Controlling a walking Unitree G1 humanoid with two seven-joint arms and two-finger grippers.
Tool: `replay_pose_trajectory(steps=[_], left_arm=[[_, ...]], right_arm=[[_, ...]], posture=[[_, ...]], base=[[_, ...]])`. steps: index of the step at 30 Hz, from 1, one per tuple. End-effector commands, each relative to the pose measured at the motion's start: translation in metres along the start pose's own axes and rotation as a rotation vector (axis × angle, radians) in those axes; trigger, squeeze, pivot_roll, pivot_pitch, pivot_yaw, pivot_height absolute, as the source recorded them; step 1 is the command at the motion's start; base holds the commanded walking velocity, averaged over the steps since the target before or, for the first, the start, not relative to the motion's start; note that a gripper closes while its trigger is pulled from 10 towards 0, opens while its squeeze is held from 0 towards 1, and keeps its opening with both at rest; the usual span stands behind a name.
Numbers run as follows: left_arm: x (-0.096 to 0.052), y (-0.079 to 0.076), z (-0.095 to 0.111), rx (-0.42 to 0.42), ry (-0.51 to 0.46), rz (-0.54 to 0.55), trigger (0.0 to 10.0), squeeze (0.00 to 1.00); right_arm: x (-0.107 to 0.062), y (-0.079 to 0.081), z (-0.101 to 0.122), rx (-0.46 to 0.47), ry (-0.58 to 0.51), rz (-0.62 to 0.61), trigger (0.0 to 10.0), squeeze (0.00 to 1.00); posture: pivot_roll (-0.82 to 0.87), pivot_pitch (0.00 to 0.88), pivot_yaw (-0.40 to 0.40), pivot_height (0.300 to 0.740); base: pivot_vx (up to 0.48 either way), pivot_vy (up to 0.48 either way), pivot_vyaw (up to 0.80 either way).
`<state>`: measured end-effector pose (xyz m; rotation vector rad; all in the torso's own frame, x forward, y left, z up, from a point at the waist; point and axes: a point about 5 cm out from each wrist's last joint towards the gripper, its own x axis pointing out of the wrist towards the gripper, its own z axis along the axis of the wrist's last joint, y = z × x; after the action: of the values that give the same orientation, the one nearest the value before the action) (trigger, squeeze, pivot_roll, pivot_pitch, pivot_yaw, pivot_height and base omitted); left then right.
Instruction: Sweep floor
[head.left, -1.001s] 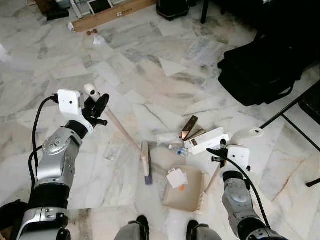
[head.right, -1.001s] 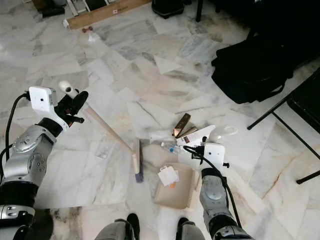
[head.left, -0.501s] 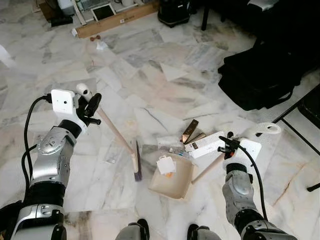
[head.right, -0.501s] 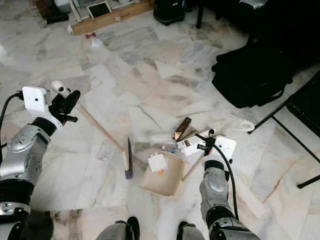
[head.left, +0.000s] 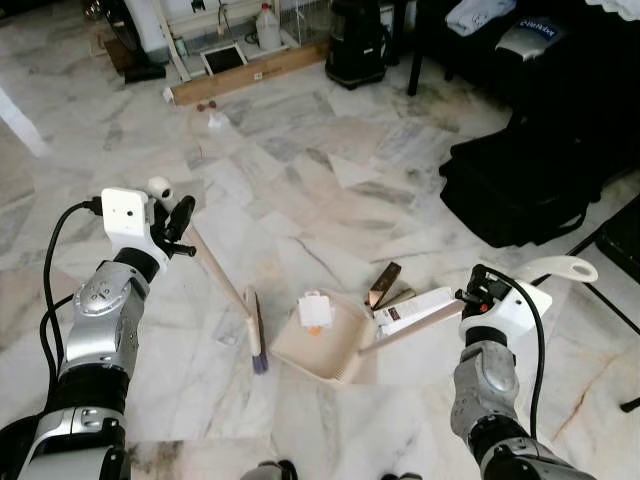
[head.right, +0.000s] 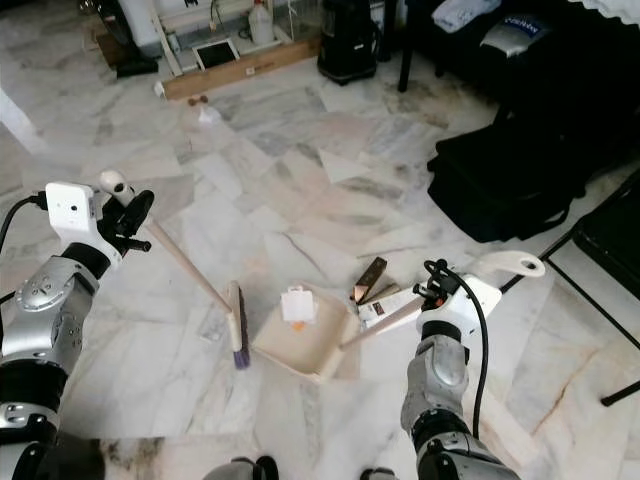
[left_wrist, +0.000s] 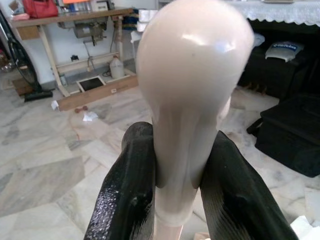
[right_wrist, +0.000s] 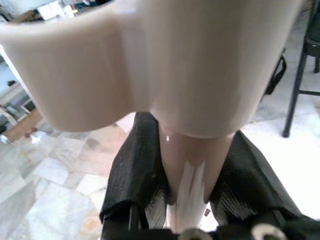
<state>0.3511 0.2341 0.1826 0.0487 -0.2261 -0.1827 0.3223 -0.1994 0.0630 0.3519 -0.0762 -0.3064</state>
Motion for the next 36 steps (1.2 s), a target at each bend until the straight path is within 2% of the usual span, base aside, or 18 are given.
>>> replay_pose_trajectory(steps=[1,7,12,20,22,27,36], left_arm=[[0.000,0.009,0.008,0.034,-0.041,0.025,10.0,0.00],[0.001,0.003,0.004,0.049,-0.032,0.014,10.0,0.00],[-0.006,-0.002,-0.007,0.118,0.008,-0.006,10.0,0.00],[-0.012,-0.007,-0.013,0.121,0.004,0.023,10.0,0.00],[-0.014,-0.009,-0.014,0.117,-0.001,0.034,10.0,0.00],[-0.022,-0.027,-0.024,0.096,0.016,-0.004,10.0,0.00],[-0.033,-0.030,-0.033,0.067,0.035,0.055,10.0,0.00]], right_arm=[[0.006,0.007,0.009,0.028,-0.039,0.016,10.0,0.00],[0.007,0.010,0.011,-0.008,-0.048,0.055,10.0,0.00],[0.007,0.012,0.013,-0.047,-0.060,0.083,10.0,0.00],[0.007,0.017,0.017,-0.174,-0.084,0.157,10.0,0.00],[0.007,0.017,0.017,-0.177,-0.089,0.164,10.0,0.00],[0.008,0.016,0.017,-0.126,-0.075,0.182,10.0,0.00],[0.007,0.018,0.017,-0.120,-0.075,0.183,10.0,0.00]], posture=[[0.11,0.065,0.085,0.740],[0.10,0.078,0.082,0.740],[0.09,0.090,0.075,0.740],[0.08,0.099,0.061,0.740],[0.08,0.098,0.060,0.740],[0.08,0.101,0.056,0.740],[0.07,0.103,0.064,0.740]], base=[[0.000,0.000,0.00],[0.000,0.000,0.00],[0.000,0.000,0.00],[0.000,0.000,0.00],[0.000,0.000,0.00],[0.000,0.000,0.00],[0.000,0.000,0.00]])
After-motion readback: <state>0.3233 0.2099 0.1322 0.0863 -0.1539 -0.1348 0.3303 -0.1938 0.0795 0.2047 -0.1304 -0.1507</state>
